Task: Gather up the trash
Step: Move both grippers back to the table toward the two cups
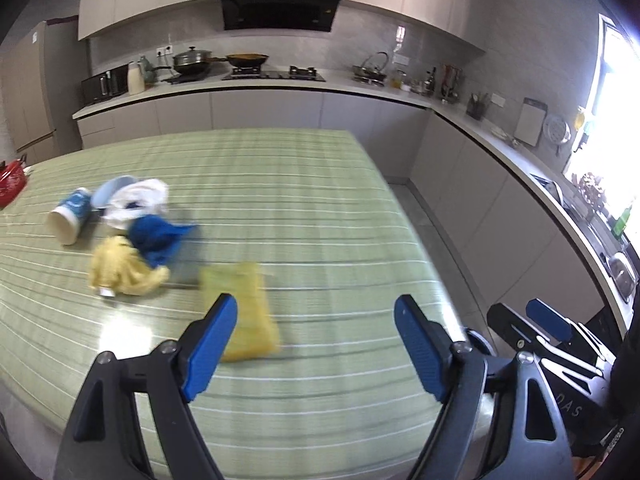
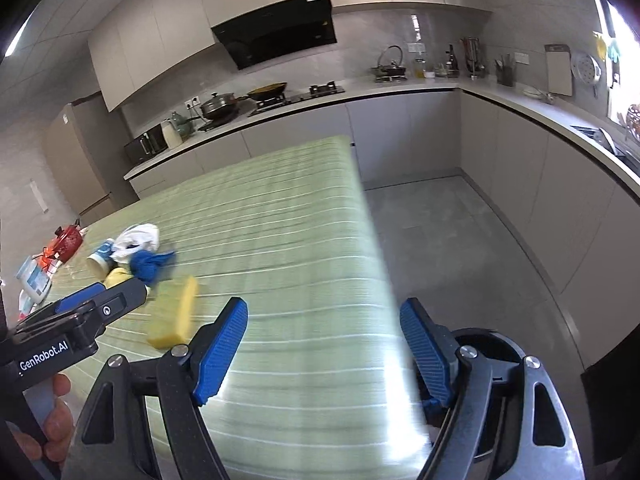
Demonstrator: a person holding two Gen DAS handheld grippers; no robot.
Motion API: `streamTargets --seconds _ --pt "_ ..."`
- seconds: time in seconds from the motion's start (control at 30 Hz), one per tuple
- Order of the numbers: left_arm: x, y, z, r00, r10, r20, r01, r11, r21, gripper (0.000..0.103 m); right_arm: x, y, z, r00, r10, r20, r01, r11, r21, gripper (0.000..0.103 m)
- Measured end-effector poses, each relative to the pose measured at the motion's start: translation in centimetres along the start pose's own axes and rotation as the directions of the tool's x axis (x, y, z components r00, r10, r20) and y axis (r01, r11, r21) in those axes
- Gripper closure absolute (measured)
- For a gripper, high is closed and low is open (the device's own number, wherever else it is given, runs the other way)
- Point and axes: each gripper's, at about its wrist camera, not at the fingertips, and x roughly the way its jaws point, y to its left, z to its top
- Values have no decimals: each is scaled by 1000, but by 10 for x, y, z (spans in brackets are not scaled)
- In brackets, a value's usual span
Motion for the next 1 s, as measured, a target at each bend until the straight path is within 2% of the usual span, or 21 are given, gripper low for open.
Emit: streamTargets --seconds 0.27,0.5,0.63,0.73,1.0 --pt "-6 75 0 997 78 -4 -78 995 -56 21 26 75 -5 998 56 -33 -58 996 -66 23" --pt "-12 124 -5 987 162 -12 -162 974 -157 21 43 107 1 993 111 -49 -117 984 -136 23" --pt "-16 142 -8 975 222 -27 -223 959 -176 21 54 112 2 982 172 -78 -181 977 -113 23" --pt "-20 150 -8 972 234 -22 -233 951 -204 21 59 119 4 979 185 -80 -195 972 -135 23" --pt "-25 173 -1 969 247 -4 -243 950 -198 21 65 148 11 972 225 -65 -232 962 -144 23"
